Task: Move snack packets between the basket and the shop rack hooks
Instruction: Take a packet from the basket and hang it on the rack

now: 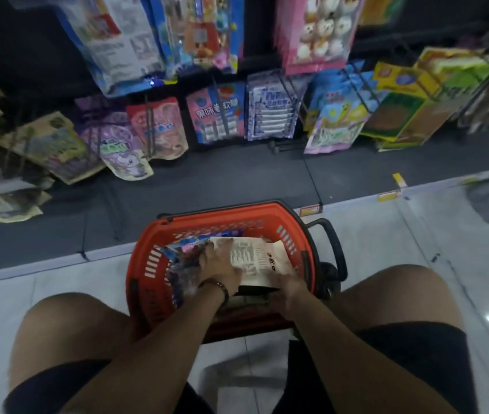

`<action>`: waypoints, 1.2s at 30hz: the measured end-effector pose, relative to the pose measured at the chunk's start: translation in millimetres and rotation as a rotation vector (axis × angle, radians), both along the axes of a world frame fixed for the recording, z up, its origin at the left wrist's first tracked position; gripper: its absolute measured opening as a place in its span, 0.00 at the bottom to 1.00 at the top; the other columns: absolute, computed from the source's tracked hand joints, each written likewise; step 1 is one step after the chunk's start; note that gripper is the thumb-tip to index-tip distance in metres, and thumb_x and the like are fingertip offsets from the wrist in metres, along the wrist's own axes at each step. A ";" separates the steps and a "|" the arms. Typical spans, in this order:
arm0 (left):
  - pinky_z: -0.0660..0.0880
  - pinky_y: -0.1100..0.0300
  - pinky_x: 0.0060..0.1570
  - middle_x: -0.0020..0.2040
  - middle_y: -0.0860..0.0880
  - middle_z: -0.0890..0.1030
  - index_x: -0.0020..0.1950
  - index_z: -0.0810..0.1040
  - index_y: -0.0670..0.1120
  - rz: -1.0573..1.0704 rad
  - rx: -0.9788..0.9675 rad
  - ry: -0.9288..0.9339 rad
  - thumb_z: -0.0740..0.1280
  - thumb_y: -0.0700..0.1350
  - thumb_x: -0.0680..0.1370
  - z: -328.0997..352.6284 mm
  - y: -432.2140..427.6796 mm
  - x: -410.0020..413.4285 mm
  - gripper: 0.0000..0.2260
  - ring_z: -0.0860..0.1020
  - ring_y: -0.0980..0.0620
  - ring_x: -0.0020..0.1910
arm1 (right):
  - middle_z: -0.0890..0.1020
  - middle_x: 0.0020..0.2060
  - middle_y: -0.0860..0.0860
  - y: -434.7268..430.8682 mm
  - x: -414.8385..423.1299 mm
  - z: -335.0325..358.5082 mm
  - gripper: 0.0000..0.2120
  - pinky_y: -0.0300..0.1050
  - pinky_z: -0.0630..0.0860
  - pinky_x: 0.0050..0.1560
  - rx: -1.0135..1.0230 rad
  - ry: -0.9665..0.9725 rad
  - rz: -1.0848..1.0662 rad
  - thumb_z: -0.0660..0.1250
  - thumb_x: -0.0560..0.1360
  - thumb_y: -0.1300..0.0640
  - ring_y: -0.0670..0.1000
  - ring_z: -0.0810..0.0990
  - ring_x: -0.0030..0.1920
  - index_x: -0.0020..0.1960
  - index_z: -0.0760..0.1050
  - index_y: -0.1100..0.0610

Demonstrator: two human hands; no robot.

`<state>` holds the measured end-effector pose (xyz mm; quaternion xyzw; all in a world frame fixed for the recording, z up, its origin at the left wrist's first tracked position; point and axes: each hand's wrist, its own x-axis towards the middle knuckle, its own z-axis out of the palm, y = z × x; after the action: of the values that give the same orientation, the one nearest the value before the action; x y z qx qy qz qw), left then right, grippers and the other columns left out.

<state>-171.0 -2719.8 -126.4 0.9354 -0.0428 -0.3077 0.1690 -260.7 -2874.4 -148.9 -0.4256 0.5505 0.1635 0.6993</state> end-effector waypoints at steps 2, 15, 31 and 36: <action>0.58 0.39 0.82 0.87 0.50 0.41 0.83 0.55 0.66 -0.161 -0.010 0.026 0.66 0.50 0.83 -13.2 -6.8 1.8 0.33 0.41 0.39 0.86 | 0.78 0.48 0.53 -4.2 8.3 -14.0 0.20 0.42 0.80 0.24 -0.021 0.038 -0.032 0.65 0.85 0.59 0.53 0.79 0.43 0.76 0.70 0.60; 0.53 0.42 0.83 0.87 0.49 0.54 0.78 0.68 0.67 -0.208 -0.085 0.022 0.70 0.59 0.78 -52.1 17.8 -21.0 0.29 0.50 0.41 0.86 | 0.88 0.51 0.58 -29.4 8.2 -210.6 0.49 0.72 0.83 0.54 -0.046 0.128 -0.290 0.82 0.47 0.29 0.66 0.88 0.48 0.59 0.82 0.56; 0.75 0.58 0.61 0.66 0.51 0.80 0.72 0.76 0.50 0.071 -0.471 -0.093 0.69 0.49 0.84 64.4 26.3 3.9 0.16 0.79 0.50 0.63 | 0.89 0.48 0.61 -32.4 47.8 113.1 0.12 0.59 0.82 0.55 -0.539 -0.431 0.296 0.75 0.80 0.51 0.61 0.88 0.50 0.45 0.88 0.60; 0.75 0.45 0.71 0.75 0.49 0.75 0.77 0.71 0.50 0.099 -0.585 -0.136 0.73 0.54 0.81 121.3 32.1 23.4 0.26 0.77 0.45 0.71 | 0.86 0.35 0.53 -56.4 50.7 204.2 0.15 0.42 0.76 0.35 -0.607 -0.584 0.417 0.71 0.83 0.56 0.52 0.83 0.35 0.39 0.83 0.59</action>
<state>-147.6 -2687.7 -5.1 0.8663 -0.0952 -0.2103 0.4429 -210.0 -2930.8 55.3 -0.7406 0.2564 0.0057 0.6211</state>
